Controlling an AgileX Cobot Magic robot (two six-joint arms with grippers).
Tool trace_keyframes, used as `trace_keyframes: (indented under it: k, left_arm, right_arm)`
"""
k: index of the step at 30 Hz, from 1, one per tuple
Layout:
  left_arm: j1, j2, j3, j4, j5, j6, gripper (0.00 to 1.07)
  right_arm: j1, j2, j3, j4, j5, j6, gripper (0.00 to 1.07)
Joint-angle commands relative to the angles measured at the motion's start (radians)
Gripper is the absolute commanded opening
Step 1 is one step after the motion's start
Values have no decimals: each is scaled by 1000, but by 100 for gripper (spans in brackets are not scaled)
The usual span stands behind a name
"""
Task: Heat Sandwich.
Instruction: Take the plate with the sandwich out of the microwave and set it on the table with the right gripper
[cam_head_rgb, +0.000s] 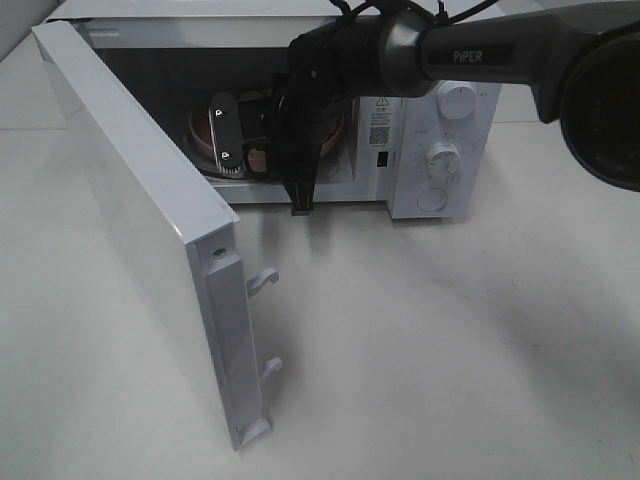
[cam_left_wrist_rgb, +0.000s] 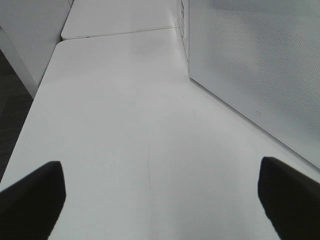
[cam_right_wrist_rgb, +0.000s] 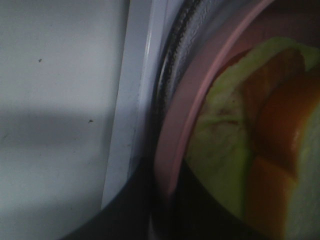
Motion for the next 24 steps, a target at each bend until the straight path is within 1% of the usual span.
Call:
trace_keyframes:
  k: [1,4,12,16,18,20,21,22,24]
  left_arm:
    - [-10,-24,1,-1,-5,-6,103]
    - [-10,-24,1,-1,-5,-6,103]
    - [-10,-24,1,-1,-5,-6,103]
    - [-10,-24,1,-1,-5,-6,103]
    - [-10,-24,1,-1,-5,-6,103]
    - [-10,-24,1,-1,-5,-6,103]
    - [-10,-24,1,-1,-5,-6,103]
    - [-10,-24,1,-1,-5,-6,103]
    - [-10,-24,1,-1,-5,-6,103]
  right_arm:
    - [-8,-3,-3,8,15,-10,0]
    - [-8,-14,-3,53,48,-79,0]
    - [-8,-50,7,87,93,-172,0]
    - [-8,-89,63,90,83,-246,0]
    - [-8,-124,120,95,56,-285,0]
    - [-8,-138,137,100,41,-296,0]
    - [-8,-166,177,110,14,-329,0]
    - [-8,-176,194,111,8,-344,0]
    - [-8,-188,209,111,5,-356,0]
